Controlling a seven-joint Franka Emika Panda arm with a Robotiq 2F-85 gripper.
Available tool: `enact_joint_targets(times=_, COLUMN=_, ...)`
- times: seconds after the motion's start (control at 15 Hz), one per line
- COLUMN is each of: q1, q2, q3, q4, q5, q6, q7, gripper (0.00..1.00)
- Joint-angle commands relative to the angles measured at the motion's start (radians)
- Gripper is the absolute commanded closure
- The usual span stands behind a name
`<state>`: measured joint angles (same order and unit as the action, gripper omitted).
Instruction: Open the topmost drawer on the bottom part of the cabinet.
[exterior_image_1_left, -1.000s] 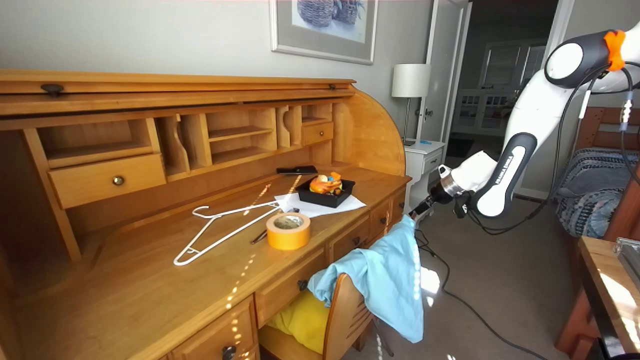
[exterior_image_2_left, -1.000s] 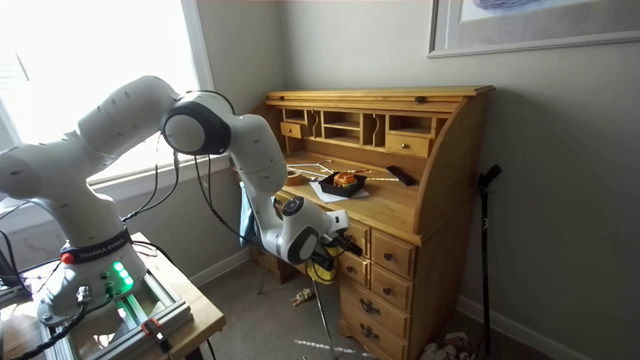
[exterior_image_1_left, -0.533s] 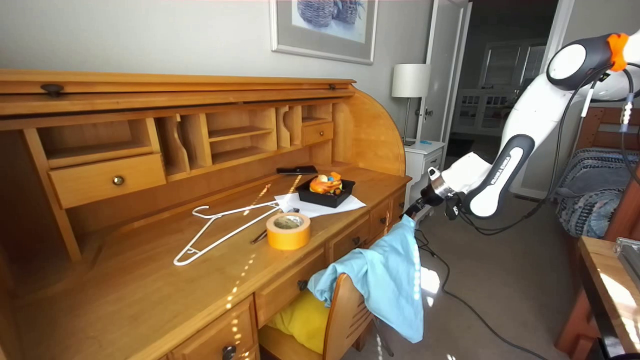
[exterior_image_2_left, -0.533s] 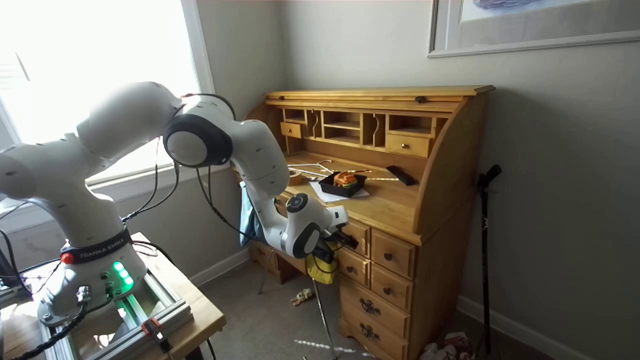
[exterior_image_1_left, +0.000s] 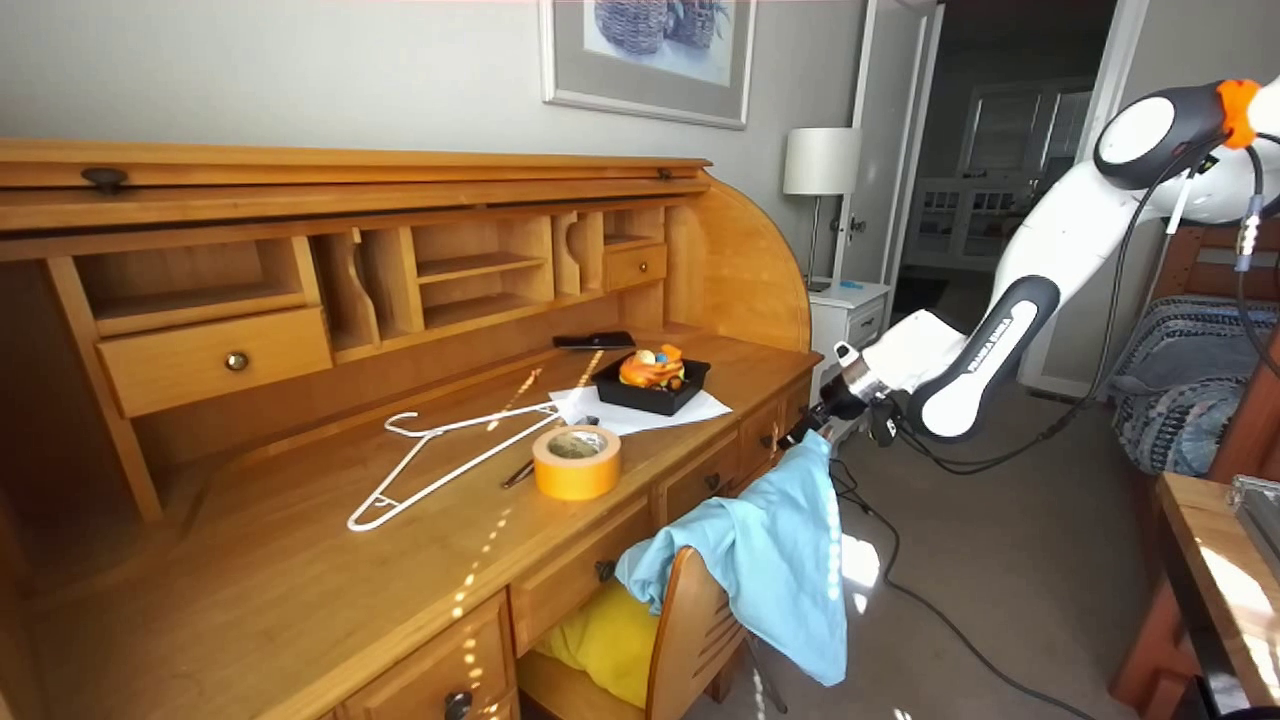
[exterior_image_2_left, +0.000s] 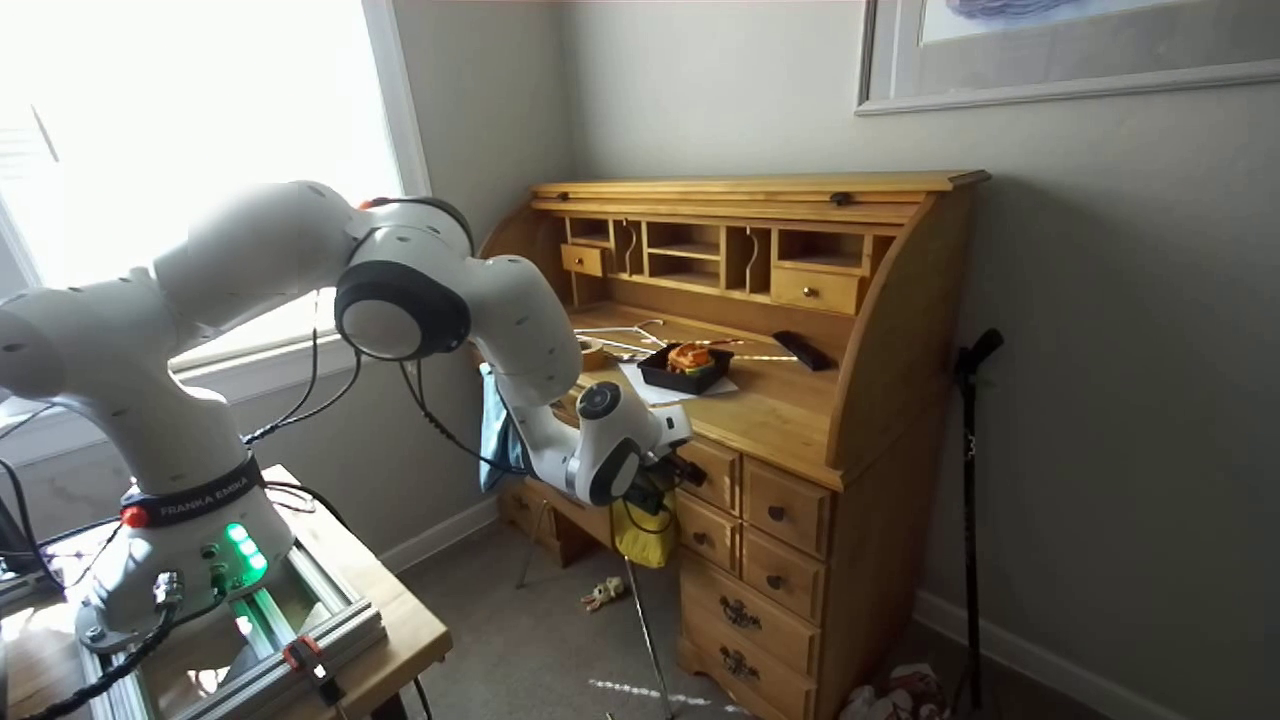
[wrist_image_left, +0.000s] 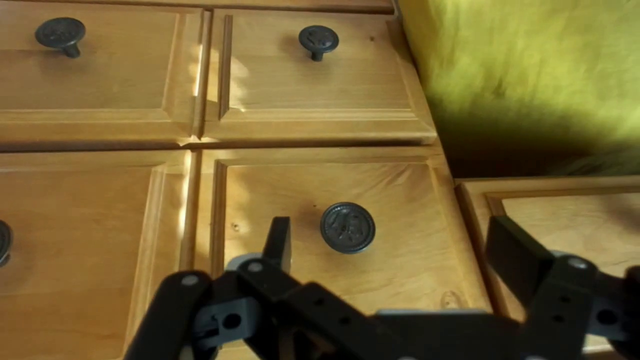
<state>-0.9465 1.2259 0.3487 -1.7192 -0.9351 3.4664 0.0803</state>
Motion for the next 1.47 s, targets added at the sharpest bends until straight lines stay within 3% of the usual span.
enact_joint_targets(times=0.0, q1=-0.005, q2=0.042, q3=0.014, q4=0.058, q5=-0.009, q6=-0.018, q7=-0.012, gripper=0.00)
enact_joint_targets(times=0.8, q1=0.020, q2=0.066, q3=0.006, q4=0.127, q5=0.007, q6=-0.011, q7=-0.008, gripper=0.03)
enact_joint_targets(times=1.4, q1=0.006, q2=0.080, q3=0.037, q4=0.177, q5=0.005, q6=-0.010, q7=0.005, gripper=0.06)
